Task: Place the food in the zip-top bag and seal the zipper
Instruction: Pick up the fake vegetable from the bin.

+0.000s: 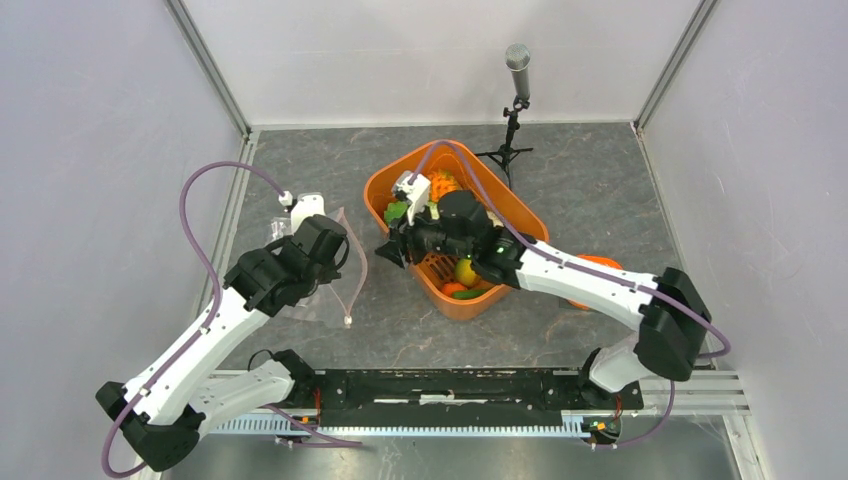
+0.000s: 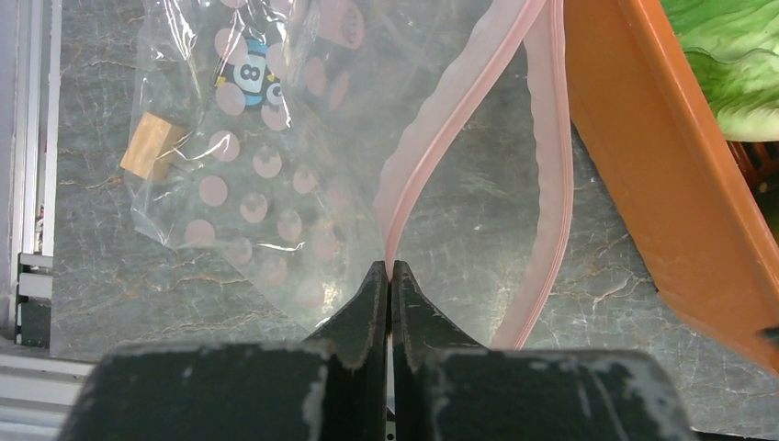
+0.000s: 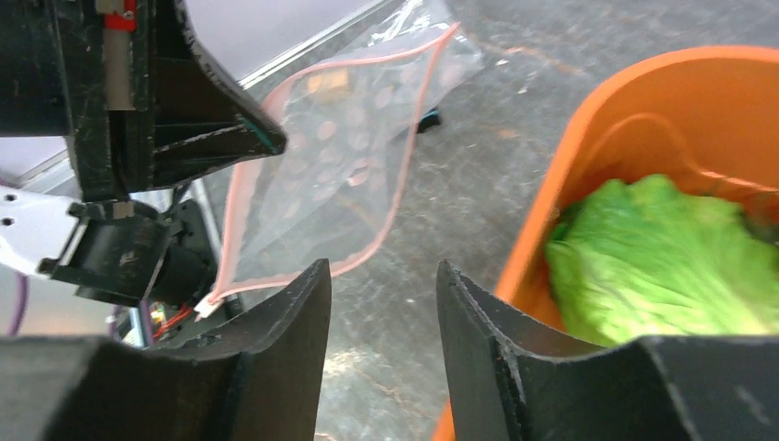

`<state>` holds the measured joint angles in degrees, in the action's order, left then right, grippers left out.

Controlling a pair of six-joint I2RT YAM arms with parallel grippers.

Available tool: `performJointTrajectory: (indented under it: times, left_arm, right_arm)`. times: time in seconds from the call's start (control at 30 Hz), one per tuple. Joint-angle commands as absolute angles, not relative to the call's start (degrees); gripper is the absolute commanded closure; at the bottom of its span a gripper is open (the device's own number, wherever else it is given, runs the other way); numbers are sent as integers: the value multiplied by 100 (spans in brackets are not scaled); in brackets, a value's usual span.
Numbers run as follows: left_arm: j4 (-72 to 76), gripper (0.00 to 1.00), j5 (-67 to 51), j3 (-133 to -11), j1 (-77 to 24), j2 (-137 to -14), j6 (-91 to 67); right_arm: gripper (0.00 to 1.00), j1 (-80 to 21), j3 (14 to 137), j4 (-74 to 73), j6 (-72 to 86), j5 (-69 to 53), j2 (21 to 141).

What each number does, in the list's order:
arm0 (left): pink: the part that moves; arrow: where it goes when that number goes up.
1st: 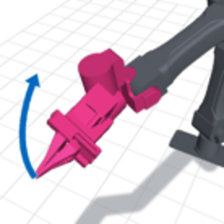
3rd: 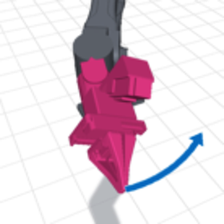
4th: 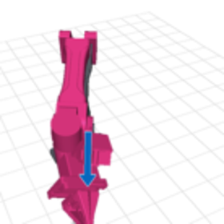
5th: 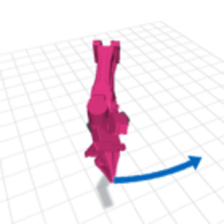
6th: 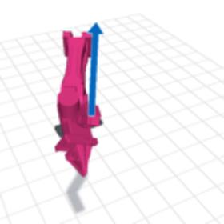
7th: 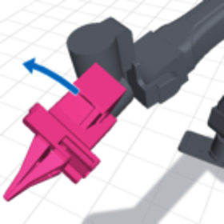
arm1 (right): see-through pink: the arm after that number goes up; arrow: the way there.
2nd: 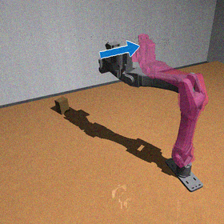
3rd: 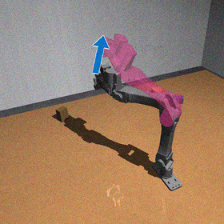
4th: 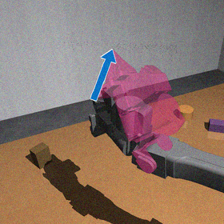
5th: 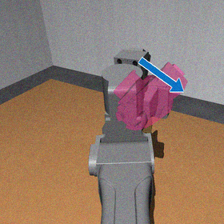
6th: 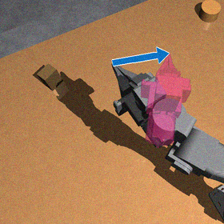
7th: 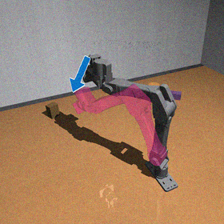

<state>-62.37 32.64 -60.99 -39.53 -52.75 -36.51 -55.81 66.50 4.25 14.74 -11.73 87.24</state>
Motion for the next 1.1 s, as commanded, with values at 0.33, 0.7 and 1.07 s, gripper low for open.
performJointTrajectory:
  times: [0.33, 0.7, 1.07]
  left_arm:
    - [-5967, 98, 3206, -6047, -3964, -5151, -3359]
    - [-5942, 98, 3038, -6021, -3964, -5134, -3209]
    - [-5942, 98, 2962, -5936, -3964, -5044, -3191]
  right_arm:
    - [34, -4261, 7246, -1057, -339, -821, 9008]
    - [10, -4236, 8228, -1974, -3010, -1605, 9899]
    - [2, -4236, 9058, -2746, -4905, -2490, 10688]
